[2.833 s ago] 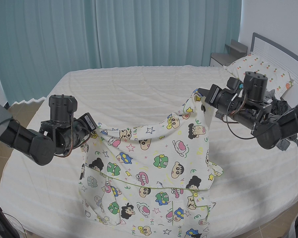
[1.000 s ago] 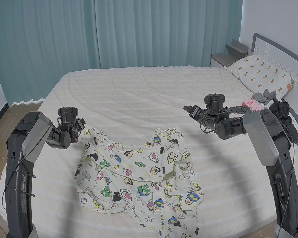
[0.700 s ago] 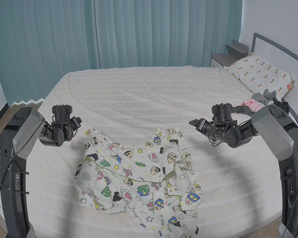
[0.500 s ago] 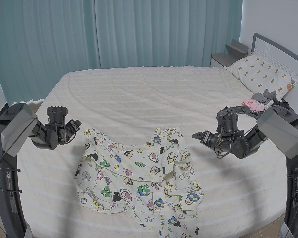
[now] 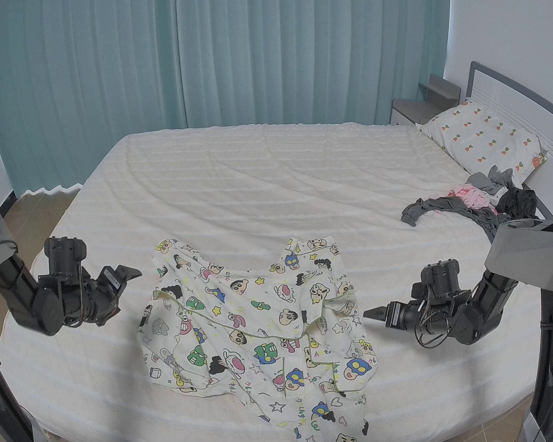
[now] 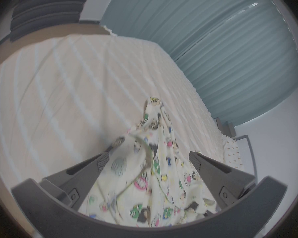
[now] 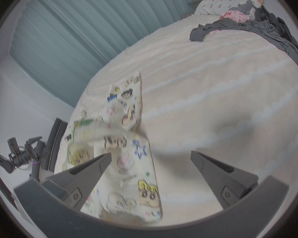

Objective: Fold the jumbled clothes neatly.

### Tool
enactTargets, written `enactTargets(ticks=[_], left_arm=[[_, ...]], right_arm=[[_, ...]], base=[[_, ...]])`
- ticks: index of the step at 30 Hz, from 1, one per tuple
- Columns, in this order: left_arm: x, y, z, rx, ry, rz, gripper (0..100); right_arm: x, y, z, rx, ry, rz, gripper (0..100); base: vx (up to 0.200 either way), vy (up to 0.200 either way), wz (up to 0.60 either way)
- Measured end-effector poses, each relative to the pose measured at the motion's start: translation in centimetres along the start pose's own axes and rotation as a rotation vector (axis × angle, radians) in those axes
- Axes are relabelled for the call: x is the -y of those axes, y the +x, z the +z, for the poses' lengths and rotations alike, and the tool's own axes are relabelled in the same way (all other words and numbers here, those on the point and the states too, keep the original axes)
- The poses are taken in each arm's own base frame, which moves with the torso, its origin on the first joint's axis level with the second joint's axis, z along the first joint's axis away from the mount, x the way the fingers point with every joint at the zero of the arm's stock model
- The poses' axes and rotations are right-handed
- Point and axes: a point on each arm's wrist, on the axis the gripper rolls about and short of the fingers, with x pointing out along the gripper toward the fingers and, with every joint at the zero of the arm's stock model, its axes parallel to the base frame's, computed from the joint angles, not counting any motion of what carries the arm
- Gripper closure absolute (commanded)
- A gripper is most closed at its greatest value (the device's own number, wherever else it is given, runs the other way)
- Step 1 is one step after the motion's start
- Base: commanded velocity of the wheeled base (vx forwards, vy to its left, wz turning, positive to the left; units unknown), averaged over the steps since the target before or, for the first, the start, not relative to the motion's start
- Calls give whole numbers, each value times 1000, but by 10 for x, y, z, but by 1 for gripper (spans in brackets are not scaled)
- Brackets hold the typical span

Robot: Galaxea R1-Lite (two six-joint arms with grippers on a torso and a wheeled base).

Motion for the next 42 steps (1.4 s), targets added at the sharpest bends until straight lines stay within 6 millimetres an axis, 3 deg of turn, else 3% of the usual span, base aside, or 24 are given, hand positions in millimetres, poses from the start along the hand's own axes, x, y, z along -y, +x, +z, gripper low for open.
enactTargets(ticks=[4,9,24,42], left_arm=[[-7,-23,-12,-19,-58,-52,0],[-12,-33,-18,-32,-75,-54,0],[-13,-35,-23,-46,-73,-49,0],[-14,-34,-24,-47,-73,-44,0]], right_arm=[[-1,1,-18,-91,-69,1,0],[-11,11,-18,-140,-110,10,0],[-22,39,-13,-145,-147,37,0],[-22,48,1,-130,1,32,0]], base=[[0,0,0],[0,0,0],[0,0,0],[0,0,0]])
